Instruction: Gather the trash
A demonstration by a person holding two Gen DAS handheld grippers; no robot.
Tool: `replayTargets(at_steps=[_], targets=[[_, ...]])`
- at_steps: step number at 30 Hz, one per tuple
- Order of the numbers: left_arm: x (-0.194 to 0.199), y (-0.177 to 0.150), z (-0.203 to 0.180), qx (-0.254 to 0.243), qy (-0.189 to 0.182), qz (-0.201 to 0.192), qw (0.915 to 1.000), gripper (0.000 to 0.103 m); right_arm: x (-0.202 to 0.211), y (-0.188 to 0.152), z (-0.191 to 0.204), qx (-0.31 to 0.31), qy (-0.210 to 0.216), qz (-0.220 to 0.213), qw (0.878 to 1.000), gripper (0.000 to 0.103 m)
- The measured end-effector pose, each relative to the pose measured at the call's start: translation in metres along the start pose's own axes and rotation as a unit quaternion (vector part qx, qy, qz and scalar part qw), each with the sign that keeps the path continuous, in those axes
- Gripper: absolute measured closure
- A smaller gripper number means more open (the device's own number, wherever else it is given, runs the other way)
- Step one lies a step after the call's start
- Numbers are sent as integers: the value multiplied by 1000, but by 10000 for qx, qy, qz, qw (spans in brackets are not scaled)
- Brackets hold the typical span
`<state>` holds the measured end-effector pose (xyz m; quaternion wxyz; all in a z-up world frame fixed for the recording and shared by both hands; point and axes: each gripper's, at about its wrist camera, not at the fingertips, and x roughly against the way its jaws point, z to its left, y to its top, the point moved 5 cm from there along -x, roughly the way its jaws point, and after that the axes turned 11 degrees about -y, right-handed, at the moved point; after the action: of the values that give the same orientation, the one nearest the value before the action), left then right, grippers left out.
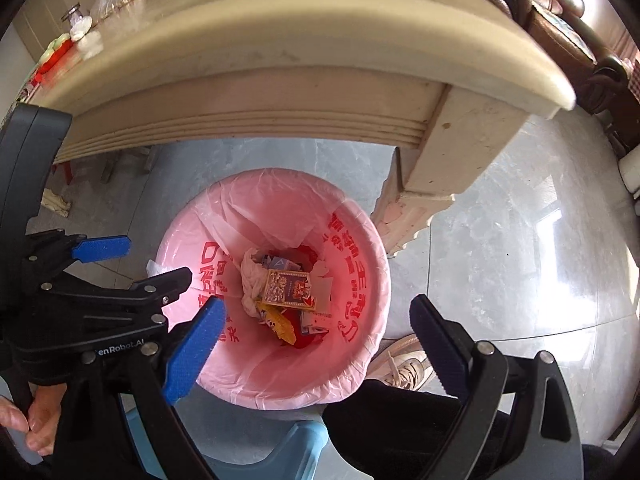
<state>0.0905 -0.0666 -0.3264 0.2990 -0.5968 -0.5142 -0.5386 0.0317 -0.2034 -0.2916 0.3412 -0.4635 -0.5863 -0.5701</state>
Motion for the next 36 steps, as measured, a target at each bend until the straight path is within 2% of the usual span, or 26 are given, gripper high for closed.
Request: replayTargets(at_steps=[5, 8, 12, 14, 17, 18, 19, 23, 26, 30, 32, 36], targets=[[51, 0, -15, 90, 93, -645, 9978, 30, 54, 2, -15, -256, -217, -578, 9978, 12], [91, 2, -25, 102, 215, -1143, 9932, 30, 96, 8, -19, -296, -500, -1156, 9916, 12], [152, 2, -35, 87, 422, -1860, 9816, 29, 154, 16, -22, -374, -738, -1867, 9789, 8], [183, 0, -37, 105, 564, -2212, 9735, 23, 181, 18, -23, -477, -677, -2169, 9727, 7], [228, -3, -40, 93, 762, -2705, 9597, 21, 220, 21, -19, -595, -570, -2481, 9652, 7], [242, -6, -39, 107, 874, -2826, 9552, 17, 232, 21, -16, -615, -565, -2580, 9625, 7], [255, -8, -39, 143, 997, -2908, 9515, 13, 245, 21, -13, -613, -567, -2689, 9596, 7], [298, -19, -39, 109, 1268, -3231, 9378, 9, 292, 19, -3, -580, -733, -3122, 9454, 7], [323, -31, -38, 126, 1273, -3410, 9313, 8, 322, 12, 6, -600, -888, -3375, 9352, 7], [340, -42, -34, 210, 1191, -3451, 9308, 7, 346, 1, 13, -653, -1032, -3561, 9264, 7], [345, -49, -31, 263, 1179, -3512, 9285, 7, 353, -4, 15, -689, -995, -3582, 9258, 7], [348, -55, -27, 359, 957, -3457, 9327, 7, 357, -11, 18, -721, -901, -3544, 9279, 7]])
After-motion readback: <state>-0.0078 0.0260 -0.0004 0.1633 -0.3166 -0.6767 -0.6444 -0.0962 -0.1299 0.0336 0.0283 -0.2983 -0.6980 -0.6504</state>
